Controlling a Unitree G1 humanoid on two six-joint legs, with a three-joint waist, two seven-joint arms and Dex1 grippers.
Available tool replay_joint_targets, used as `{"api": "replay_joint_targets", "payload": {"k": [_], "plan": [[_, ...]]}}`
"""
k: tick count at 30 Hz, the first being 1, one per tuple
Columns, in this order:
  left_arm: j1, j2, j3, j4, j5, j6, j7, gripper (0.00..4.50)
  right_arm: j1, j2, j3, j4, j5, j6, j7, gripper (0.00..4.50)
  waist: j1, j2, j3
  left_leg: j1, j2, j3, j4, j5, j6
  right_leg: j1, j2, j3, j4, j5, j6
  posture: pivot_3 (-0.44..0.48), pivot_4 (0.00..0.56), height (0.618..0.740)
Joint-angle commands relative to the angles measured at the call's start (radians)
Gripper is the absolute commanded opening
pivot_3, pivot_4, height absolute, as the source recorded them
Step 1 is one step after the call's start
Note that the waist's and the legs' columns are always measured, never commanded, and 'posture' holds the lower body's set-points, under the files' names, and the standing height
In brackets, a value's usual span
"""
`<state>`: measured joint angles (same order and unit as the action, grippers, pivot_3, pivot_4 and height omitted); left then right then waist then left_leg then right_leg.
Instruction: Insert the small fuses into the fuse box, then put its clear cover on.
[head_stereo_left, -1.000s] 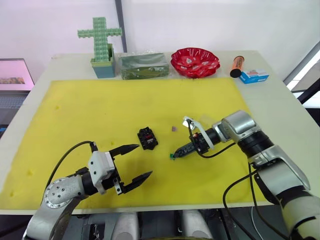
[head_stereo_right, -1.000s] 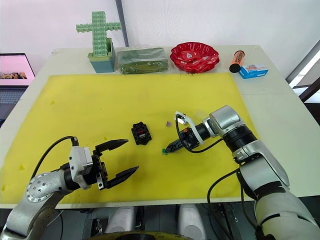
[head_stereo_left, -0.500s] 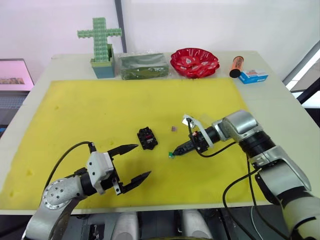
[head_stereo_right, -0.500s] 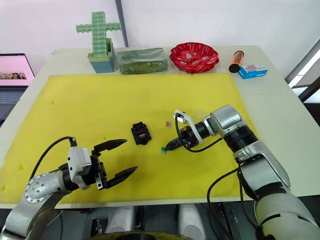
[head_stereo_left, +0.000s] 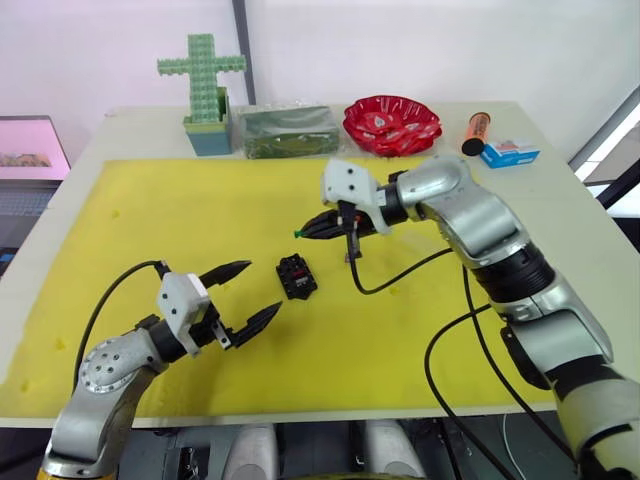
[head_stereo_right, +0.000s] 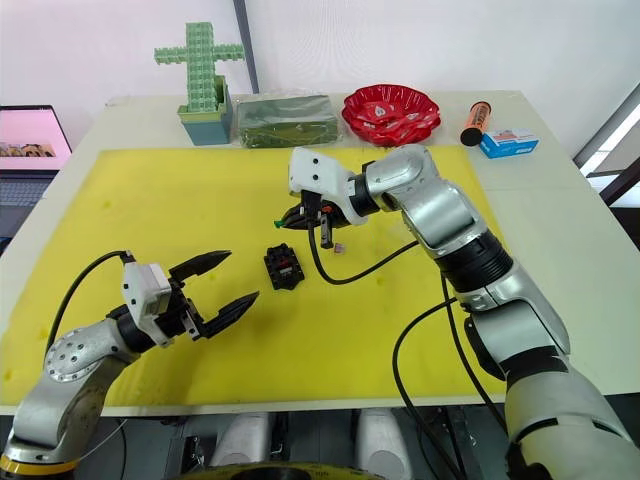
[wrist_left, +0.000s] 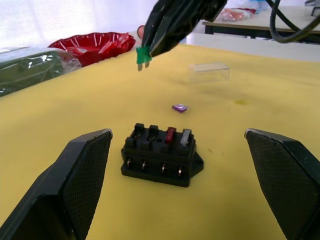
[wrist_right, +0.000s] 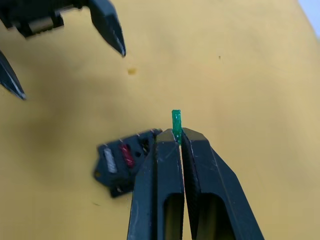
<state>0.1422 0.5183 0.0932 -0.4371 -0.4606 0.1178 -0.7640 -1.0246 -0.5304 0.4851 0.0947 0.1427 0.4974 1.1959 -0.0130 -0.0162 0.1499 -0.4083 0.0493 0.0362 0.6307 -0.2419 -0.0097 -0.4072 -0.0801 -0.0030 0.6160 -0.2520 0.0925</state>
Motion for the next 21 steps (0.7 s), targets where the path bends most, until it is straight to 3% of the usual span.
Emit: {"api": "replay_joint_targets", "payload": {"k": [1,21], "plan": [[-0.005,-0.017,0.000,0.027,0.015,-0.047,-0.007,4.50,-0.042,0.026,0.003,0.014,-0.047,-0.057,0.004,0.06,0.000,0.000,0.000,0.000,0.000,0.000,0.000,0.000,0.000,0.000,0.000,0.000,0.000,0.000,0.000,0.000,0.150,0.740],[-0.098,-0.114,-0.103,0.179,0.108,-0.146,-0.011,4.50,-0.008,0.085,0.012,0.095,-0.095,-0.157,0.095,0.06,0.000,0.000,0.000,0.000,0.000,0.000,0.000,0.000,0.000,0.000,0.000,0.000,0.002,0.000,0.000,0.000,0.150,0.740]]}}
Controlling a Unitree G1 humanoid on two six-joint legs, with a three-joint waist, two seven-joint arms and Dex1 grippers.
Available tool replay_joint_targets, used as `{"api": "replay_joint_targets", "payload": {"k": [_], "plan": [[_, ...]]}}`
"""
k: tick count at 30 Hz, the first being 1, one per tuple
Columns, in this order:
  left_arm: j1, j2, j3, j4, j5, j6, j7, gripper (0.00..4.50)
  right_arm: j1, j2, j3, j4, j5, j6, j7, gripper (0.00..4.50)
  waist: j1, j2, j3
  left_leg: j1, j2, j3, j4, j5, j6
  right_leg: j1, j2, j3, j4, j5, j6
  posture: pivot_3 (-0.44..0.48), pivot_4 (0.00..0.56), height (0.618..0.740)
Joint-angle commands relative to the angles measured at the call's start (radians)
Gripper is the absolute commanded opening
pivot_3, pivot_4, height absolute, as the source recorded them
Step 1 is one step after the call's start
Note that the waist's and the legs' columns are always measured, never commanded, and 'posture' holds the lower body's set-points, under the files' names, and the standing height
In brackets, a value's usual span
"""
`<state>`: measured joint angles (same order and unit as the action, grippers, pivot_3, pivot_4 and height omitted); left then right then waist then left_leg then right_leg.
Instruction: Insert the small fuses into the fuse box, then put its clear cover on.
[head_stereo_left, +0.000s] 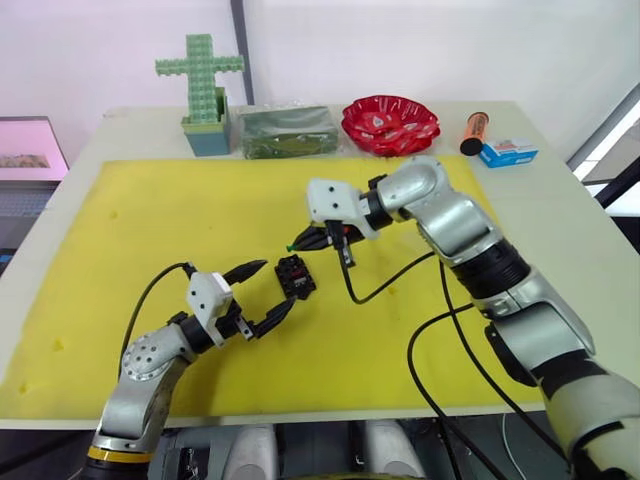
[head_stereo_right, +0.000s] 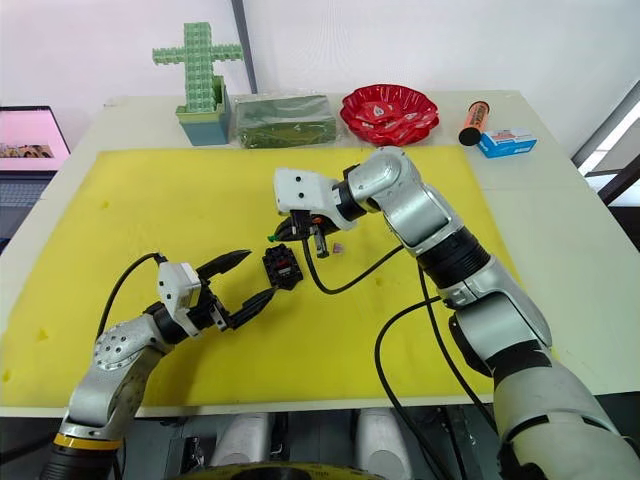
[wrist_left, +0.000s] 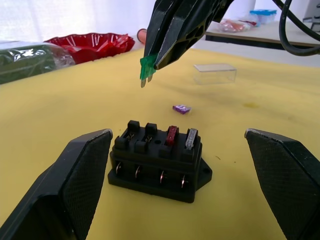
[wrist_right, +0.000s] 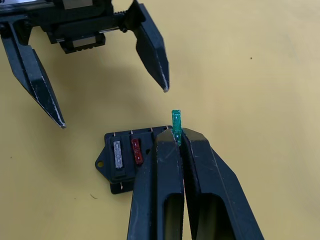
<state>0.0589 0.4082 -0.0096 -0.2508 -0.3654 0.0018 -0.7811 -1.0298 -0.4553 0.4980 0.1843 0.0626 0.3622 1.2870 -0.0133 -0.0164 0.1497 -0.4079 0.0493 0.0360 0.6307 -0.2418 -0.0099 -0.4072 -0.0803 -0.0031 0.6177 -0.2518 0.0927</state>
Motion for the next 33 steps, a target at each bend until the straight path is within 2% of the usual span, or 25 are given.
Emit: {"api": "replay_joint_targets", "payload": {"k": [1,16,33], "plan": [[-0.018,-0.005,-0.001,-0.004,0.014,-0.031,0.007,4.50,0.001,0.012,0.002,0.010,-0.023,-0.027,0.003,0.06,0.000,0.000,0.000,0.000,0.000,0.000,0.000,0.000,0.000,0.000,0.000,0.000,0.000,0.000,0.000,0.000,0.150,0.740],[-0.032,-0.004,-0.004,0.001,0.030,-0.034,0.028,4.50,0.032,0.066,0.017,0.079,-0.096,-0.099,-0.003,0.06,0.001,0.000,0.000,0.000,0.000,0.000,0.000,0.000,0.000,0.000,0.000,0.000,0.000,0.000,0.000,0.000,0.150,0.740],[-0.039,-0.003,-0.008,-0.013,0.032,-0.013,0.050,4.50,-0.015,0.092,0.023,0.215,-0.148,-0.267,0.027,0.06,0.000,0.000,0.000,0.000,0.000,0.000,0.000,0.000,0.000,0.000,0.000,0.000,0.001,0.000,0.000,0.000,0.150,0.740]]}}
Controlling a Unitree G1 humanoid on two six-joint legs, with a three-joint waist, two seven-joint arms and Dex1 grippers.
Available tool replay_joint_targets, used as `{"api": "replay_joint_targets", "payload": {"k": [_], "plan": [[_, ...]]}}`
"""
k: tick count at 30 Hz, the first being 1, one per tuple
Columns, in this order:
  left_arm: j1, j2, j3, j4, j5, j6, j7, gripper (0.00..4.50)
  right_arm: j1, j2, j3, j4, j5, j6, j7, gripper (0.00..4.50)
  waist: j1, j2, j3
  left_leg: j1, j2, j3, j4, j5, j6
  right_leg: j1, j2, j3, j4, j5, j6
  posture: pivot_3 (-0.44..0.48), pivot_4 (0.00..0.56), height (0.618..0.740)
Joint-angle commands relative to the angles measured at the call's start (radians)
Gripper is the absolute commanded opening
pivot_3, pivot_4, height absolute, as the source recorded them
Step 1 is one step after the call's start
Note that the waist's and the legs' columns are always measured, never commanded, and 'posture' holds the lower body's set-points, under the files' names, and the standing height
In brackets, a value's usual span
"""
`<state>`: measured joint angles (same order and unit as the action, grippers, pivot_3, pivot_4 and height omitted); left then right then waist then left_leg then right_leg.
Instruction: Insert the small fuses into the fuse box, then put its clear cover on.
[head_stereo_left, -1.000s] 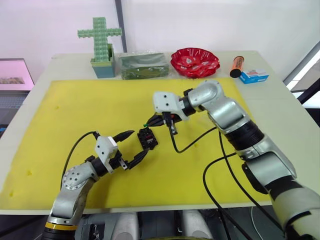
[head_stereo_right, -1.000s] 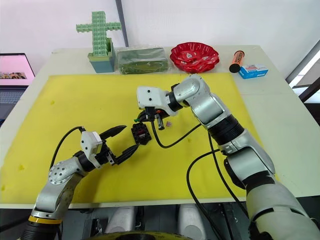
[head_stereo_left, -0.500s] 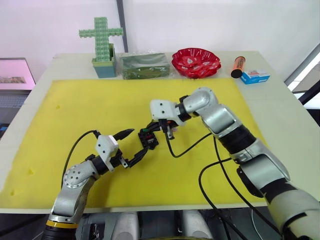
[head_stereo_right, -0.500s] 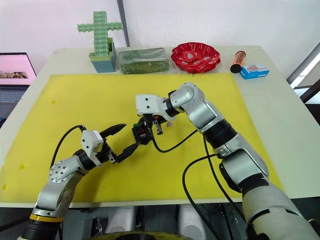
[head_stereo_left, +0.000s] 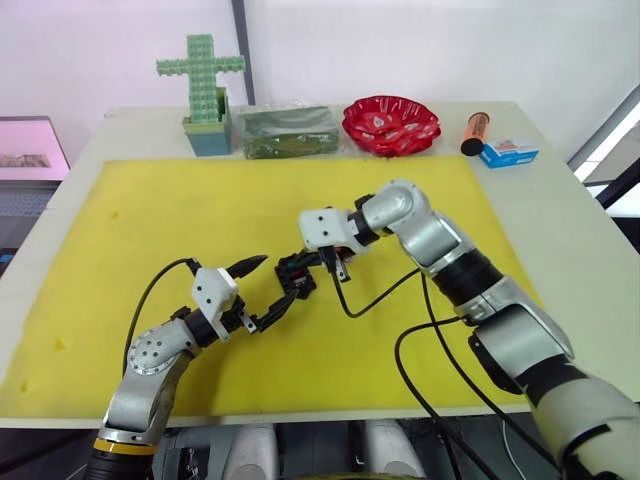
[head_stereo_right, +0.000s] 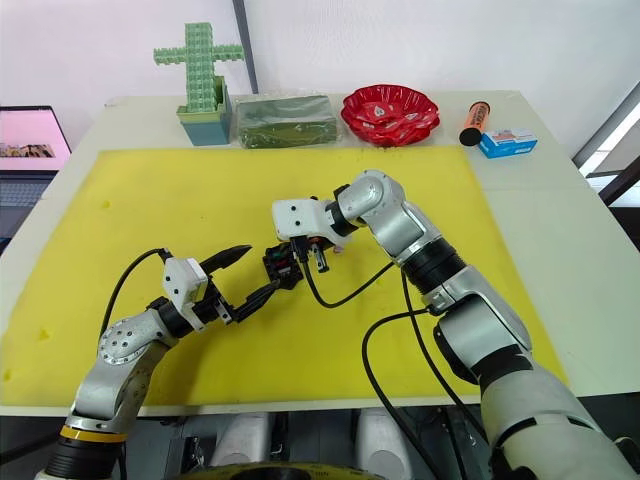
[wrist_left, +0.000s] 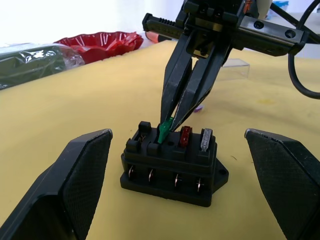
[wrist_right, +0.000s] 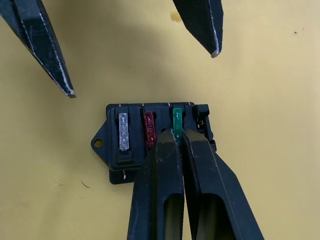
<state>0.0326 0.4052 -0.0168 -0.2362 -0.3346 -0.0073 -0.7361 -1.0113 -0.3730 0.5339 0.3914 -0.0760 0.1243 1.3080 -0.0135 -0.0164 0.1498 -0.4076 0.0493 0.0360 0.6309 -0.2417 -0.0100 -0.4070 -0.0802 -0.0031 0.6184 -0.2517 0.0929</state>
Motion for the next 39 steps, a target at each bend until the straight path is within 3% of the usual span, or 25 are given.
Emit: {"api": "replay_joint_targets", "payload": {"k": [1,20,39], "plan": [[-0.013,0.000,-0.001,-0.028,0.001,-0.003,0.005,4.50,-0.037,0.011,-0.013,0.015,-0.012,-0.038,0.008,0.06,0.000,0.000,0.000,0.000,0.000,0.000,0.000,0.000,0.000,0.000,0.000,0.000,0.000,0.000,0.000,0.000,0.150,0.740],[-0.015,0.006,0.002,-0.032,0.001,0.002,0.018,4.50,-0.138,0.029,-0.013,0.118,-0.019,-0.121,0.121,0.06,0.000,0.000,0.000,0.000,0.000,0.000,0.000,0.000,0.000,0.000,0.000,0.000,0.000,0.000,0.000,0.000,0.150,0.740],[0.000,0.004,0.004,-0.046,0.006,0.008,0.033,4.50,-0.182,0.076,-0.013,0.260,-0.056,-0.213,0.131,0.06,0.000,0.000,0.000,0.000,0.000,0.000,0.000,0.000,0.000,0.000,0.000,0.000,0.000,0.000,0.000,0.000,0.150,0.740]]}}
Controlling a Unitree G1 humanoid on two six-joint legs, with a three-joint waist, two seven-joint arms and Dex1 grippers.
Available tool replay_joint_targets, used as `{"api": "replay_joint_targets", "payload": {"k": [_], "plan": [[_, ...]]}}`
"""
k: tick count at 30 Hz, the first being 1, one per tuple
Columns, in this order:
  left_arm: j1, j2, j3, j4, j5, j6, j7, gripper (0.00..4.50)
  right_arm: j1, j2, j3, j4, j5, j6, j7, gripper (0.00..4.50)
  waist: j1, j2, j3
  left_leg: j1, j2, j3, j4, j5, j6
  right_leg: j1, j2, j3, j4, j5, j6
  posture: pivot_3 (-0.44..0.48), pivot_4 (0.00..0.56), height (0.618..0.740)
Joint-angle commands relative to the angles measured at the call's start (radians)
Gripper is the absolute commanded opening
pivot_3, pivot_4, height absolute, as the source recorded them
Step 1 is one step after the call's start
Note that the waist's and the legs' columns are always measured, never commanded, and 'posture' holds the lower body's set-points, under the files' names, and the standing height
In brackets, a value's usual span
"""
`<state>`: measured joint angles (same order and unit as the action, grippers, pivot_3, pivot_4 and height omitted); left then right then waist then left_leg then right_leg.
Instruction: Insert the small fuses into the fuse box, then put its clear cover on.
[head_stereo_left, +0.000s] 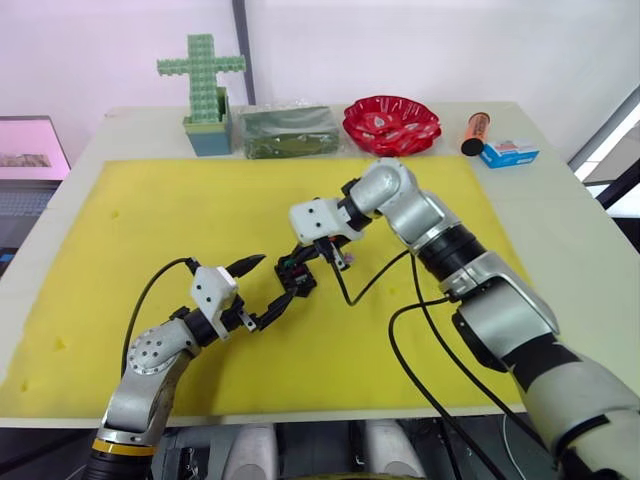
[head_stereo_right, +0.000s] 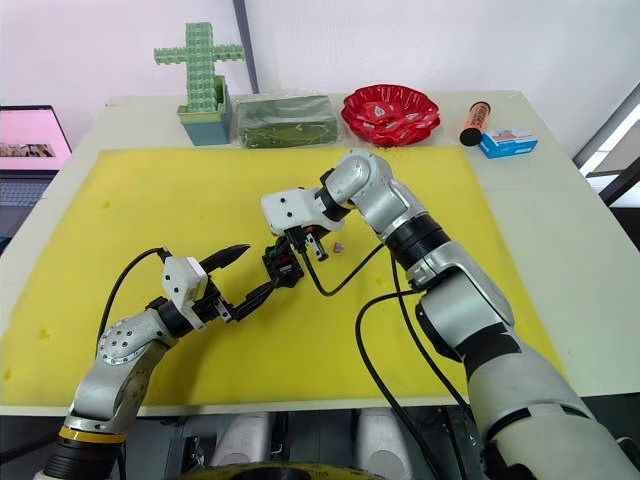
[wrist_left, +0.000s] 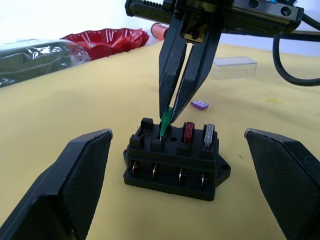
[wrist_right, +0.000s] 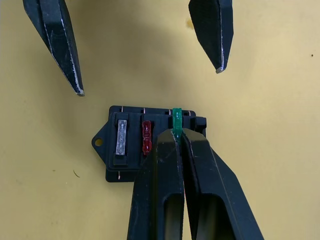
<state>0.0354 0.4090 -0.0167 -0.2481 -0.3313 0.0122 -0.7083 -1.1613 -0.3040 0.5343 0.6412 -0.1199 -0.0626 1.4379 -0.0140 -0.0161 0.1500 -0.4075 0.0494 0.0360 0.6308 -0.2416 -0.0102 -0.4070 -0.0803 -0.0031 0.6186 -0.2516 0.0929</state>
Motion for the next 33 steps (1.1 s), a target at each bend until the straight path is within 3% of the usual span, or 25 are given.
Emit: {"api": "replay_joint_targets", "payload": {"k": [1,33], "plan": [[-0.002,0.000,0.004,-0.034,0.003,-0.011,0.005,4.50,-0.032,0.008,-0.013,0.017,-0.015,-0.031,0.001,0.06,0.000,0.000,0.000,0.000,0.000,0.000,0.000,0.000,0.000,0.000,0.000,0.000,0.000,0.000,0.000,0.000,0.150,0.740],[0.004,-0.011,0.002,-0.030,0.018,-0.017,0.012,4.50,-0.078,0.048,-0.006,0.132,-0.088,-0.032,0.014,0.06,-0.001,0.000,0.000,0.000,0.000,0.000,0.000,0.000,0.000,0.000,0.000,0.000,0.000,0.000,0.000,0.000,0.150,0.740]]}}
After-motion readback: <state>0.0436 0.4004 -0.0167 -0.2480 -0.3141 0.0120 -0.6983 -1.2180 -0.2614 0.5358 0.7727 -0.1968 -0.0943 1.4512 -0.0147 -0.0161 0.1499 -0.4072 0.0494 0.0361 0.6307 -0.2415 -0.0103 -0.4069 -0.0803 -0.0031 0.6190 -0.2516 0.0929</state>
